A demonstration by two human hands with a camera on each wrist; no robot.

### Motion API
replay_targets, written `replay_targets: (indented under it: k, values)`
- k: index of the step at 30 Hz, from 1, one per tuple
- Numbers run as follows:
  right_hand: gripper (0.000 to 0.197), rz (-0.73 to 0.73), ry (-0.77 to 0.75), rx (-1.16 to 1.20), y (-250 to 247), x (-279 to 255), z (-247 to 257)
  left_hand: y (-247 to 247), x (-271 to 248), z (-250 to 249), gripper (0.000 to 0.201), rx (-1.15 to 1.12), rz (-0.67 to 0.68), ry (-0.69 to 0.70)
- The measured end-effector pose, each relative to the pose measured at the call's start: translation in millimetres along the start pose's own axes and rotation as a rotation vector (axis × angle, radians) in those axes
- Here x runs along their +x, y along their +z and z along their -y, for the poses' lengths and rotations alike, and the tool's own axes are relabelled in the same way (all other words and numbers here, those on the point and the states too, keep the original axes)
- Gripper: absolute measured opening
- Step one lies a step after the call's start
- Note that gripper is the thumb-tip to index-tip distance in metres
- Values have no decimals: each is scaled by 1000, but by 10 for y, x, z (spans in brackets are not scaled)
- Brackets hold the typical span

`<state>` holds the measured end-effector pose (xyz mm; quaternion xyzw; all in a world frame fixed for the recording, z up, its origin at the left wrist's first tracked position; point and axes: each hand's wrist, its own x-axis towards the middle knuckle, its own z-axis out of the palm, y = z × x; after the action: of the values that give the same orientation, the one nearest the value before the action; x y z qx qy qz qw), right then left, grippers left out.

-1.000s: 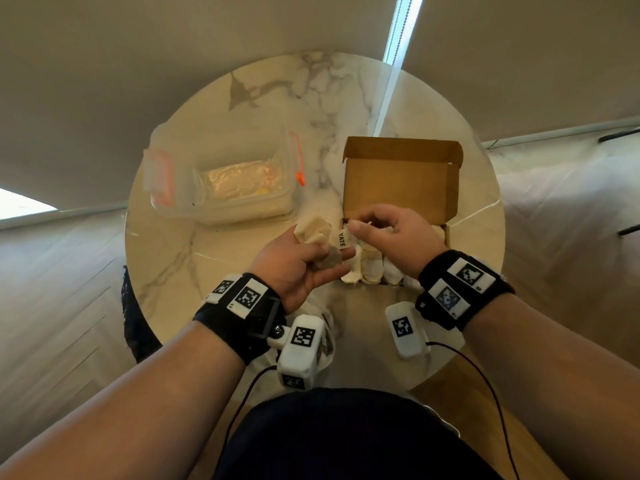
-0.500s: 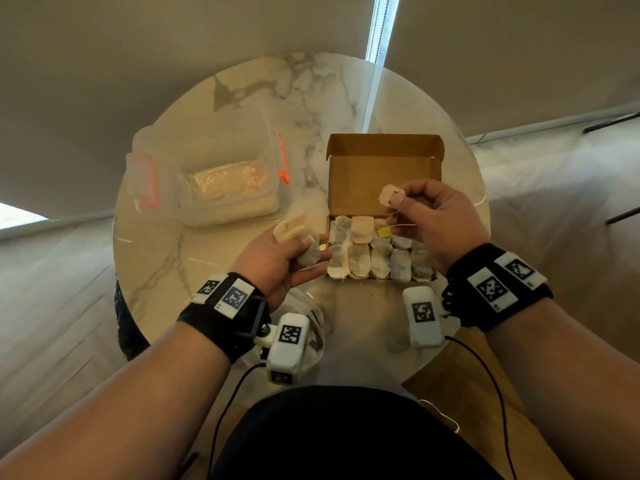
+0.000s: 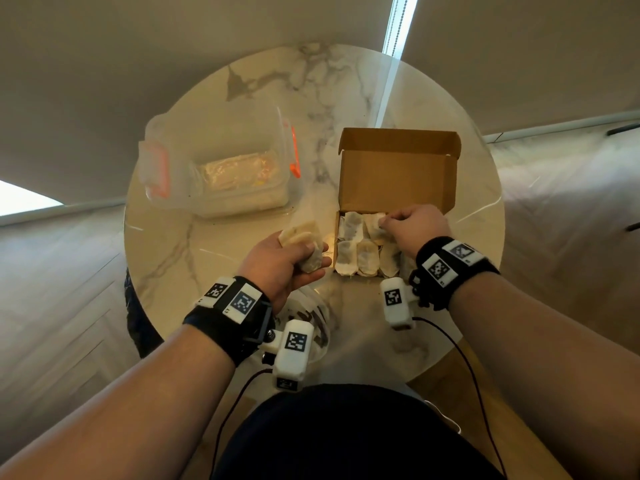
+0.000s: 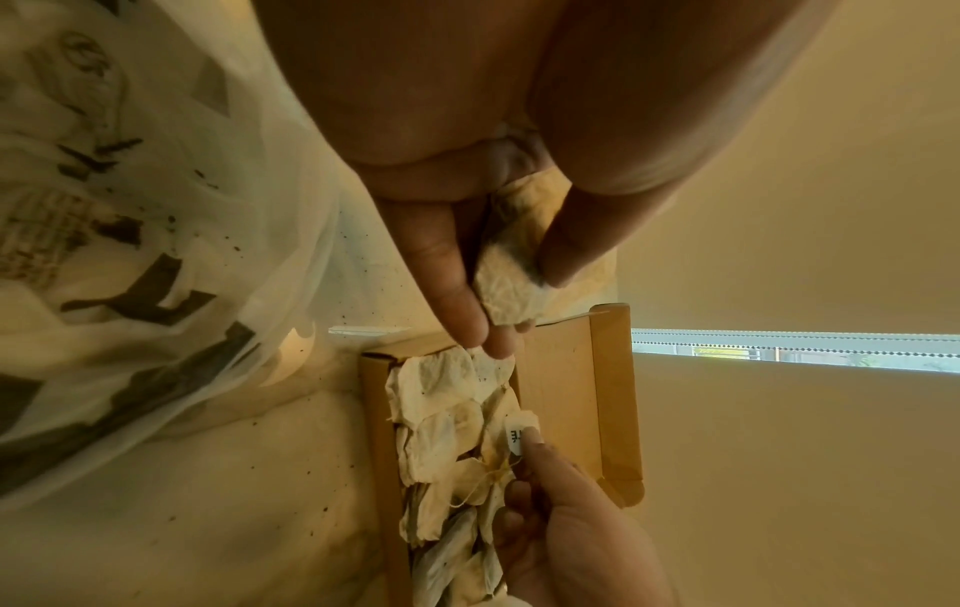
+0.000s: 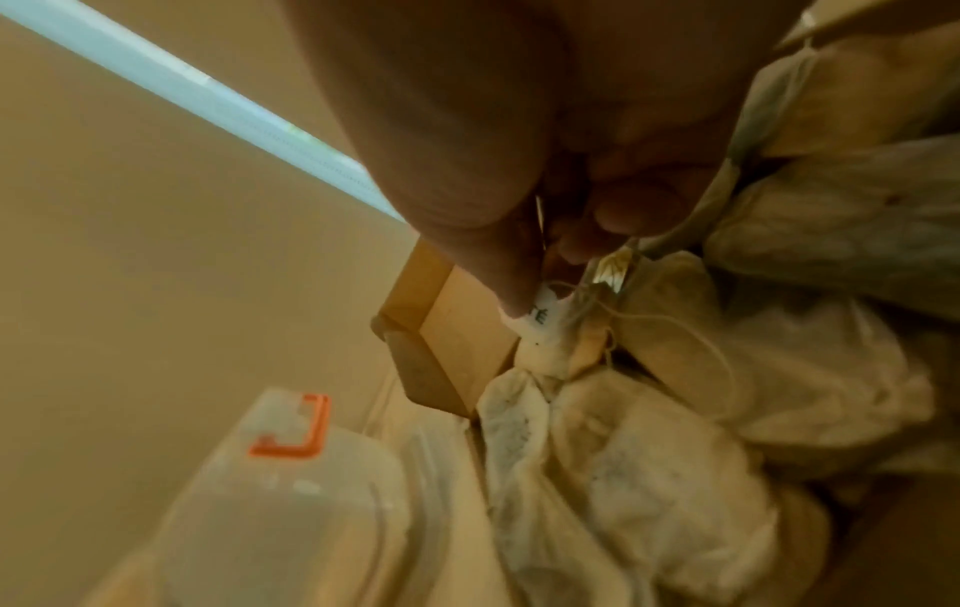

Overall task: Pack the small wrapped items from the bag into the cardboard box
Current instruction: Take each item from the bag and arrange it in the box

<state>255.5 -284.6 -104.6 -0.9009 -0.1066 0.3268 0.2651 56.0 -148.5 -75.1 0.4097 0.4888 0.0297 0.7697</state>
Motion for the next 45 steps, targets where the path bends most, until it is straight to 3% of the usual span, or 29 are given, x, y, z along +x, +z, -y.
replay_targets:
  k: [6,15,18,24,29,33,35,38,41,45]
  values:
    - [22,-11,53,-223,157,170,54,-88,6,105,23,-3,-14,-22]
    - [21,13,140,-196,163,189,17,-162,27,133,24,3,-9,-15]
    - [25,28,174,-136,121,190,46,-193,32,137,25,9,-9,-18]
    - [19,-5,175,204,190,99,58,-208,22,129,25,-36,-21,-47]
    - [12,-78,34,-260,324,84,87,-142,19,104,25,-5,6,-58]
    - [17,-34,-78,-323,267,29,91,-54,11,66,22,-1,26,-37]
    - [28,-1,-172,-226,182,-74,112,10,20,39,21,-29,31,-25]
    - [38,132,-276,122,38,-343,184,142,55,6,24,-64,41,9]
    - [23,241,-308,271,-10,-540,180,286,65,-11,26,-47,83,55]
    - [13,174,-289,427,-8,-568,73,419,60,-37,21,-21,93,28]
